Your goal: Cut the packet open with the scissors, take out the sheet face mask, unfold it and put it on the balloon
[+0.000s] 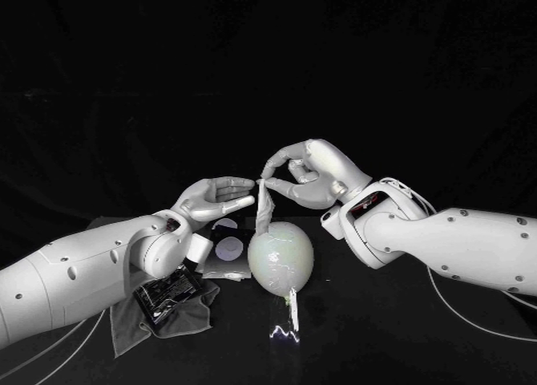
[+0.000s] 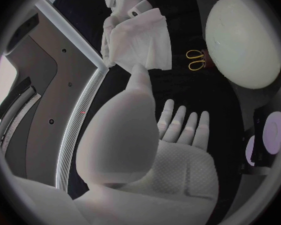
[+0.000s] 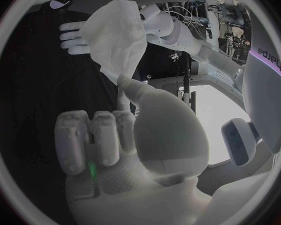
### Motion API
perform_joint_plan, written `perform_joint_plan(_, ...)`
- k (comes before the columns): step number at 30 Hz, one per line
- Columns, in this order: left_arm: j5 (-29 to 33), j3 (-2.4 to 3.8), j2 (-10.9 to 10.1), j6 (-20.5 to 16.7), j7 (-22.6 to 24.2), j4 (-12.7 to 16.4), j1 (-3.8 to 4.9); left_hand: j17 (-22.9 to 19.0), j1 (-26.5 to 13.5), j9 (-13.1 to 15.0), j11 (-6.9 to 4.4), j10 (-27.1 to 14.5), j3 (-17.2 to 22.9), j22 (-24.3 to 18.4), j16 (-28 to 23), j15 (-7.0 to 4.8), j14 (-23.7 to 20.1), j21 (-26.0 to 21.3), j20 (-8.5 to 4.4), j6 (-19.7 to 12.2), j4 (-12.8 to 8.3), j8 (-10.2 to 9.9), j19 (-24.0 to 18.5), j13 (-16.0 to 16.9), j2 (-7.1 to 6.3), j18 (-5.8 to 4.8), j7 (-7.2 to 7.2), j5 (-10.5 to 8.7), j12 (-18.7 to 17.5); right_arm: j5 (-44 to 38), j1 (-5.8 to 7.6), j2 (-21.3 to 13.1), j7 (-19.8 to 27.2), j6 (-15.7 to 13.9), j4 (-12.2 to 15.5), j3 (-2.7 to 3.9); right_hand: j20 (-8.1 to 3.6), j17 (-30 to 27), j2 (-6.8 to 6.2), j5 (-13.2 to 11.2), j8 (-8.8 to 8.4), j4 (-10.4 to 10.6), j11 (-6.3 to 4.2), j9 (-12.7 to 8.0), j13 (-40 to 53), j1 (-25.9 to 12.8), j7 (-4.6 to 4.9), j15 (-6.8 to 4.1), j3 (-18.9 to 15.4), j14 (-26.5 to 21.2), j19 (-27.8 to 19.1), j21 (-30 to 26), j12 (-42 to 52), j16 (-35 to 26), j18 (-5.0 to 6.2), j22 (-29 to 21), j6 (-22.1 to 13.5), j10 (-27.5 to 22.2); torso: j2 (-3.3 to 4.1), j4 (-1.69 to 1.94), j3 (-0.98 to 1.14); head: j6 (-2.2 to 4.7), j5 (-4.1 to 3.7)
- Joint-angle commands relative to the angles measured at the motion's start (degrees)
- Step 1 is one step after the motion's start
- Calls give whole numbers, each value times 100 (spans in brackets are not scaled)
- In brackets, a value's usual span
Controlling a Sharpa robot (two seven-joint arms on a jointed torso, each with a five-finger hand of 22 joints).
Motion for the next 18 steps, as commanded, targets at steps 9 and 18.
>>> perform_joint_plan(9, 265, 60, 141, 1967, -155, -194, 19, 10, -16, -96, -29, -407, -15, -36, -203, -140, -152, -51, -15, -340, 4, -124, -600, -11, 12, -54, 280, -4, -14, 114, 0, 104, 137, 3, -64, 5, -31, 1509, 11, 14, 26, 0, 0, 103, 1505, -21, 14, -28, 38, 600, 624, 26, 20, 20, -36, 1505, 20, 610, -4, 10, 1, -44, 22)
perform_joint_plan(18, 739, 70, 161, 2490, -216, -254, 24, 108, -113, -50, 114, 148, 182, -22, 45, -158, 362, -33, -19, -245, -14, 13, -576, 37, 326, 86, 400, -13, 96, 126, -3, 118, 138, 77, -103, 2, -30, 1509, 9, 14, 32, 0, 1, 111, 1505, -28, 15, -27, 42, 600, 624, 26, 20, 20, -36, 1505, 13, 610, -4, 11, -1, -65, 26)
